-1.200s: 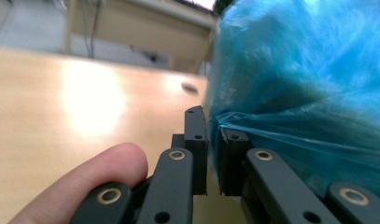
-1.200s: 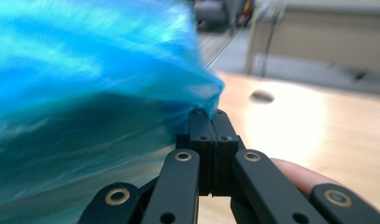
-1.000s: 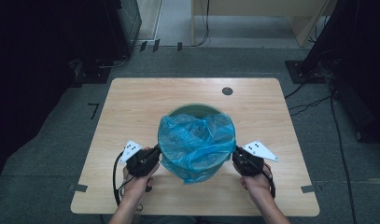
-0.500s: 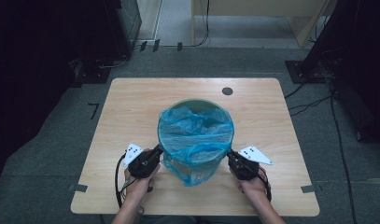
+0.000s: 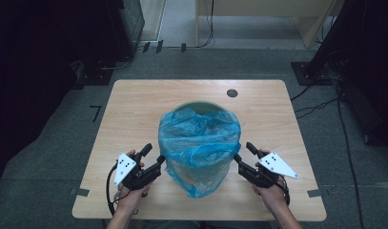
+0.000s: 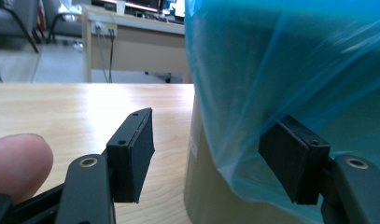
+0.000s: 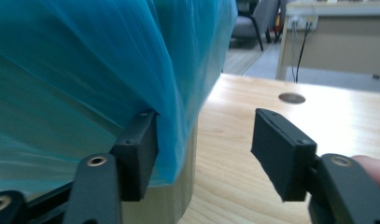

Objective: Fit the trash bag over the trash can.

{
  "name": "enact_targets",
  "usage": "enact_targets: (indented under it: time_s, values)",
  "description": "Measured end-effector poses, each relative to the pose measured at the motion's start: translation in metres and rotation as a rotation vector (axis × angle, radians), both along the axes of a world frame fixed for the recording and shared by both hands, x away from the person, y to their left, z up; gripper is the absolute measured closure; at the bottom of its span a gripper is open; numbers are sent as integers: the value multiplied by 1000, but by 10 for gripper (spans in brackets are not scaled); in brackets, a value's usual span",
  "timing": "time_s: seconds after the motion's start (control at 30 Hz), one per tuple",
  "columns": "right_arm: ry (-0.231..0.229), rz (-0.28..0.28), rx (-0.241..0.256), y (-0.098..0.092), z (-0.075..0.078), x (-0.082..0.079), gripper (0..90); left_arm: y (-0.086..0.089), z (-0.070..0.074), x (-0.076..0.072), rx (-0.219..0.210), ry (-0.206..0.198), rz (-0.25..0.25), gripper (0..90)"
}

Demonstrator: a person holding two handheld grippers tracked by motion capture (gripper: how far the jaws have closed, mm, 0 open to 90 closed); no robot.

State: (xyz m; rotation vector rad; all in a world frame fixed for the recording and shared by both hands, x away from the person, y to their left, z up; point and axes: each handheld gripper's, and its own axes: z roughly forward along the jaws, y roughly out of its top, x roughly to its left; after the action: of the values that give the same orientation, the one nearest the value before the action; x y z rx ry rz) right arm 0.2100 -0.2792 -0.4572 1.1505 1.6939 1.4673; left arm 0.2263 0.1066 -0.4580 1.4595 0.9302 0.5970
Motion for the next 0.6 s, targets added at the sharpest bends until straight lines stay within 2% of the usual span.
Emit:
enact_targets:
  time_s: [0.17,0.37,0.5,0.6]
  values:
    - [-52,18,6,-13,9,-12,349,7,7,-7,4,-42,-11,349]
    - [-118,77,4,-20,20,-23,329,5,14,-15,35,-103,-16,353]
    - [-163,119,35,-17,32,-30,329,-1,20,-22,61,-158,-40,359]
    - [-204,171,32,-8,44,-32,341,-4,23,-23,75,-175,-50,372]
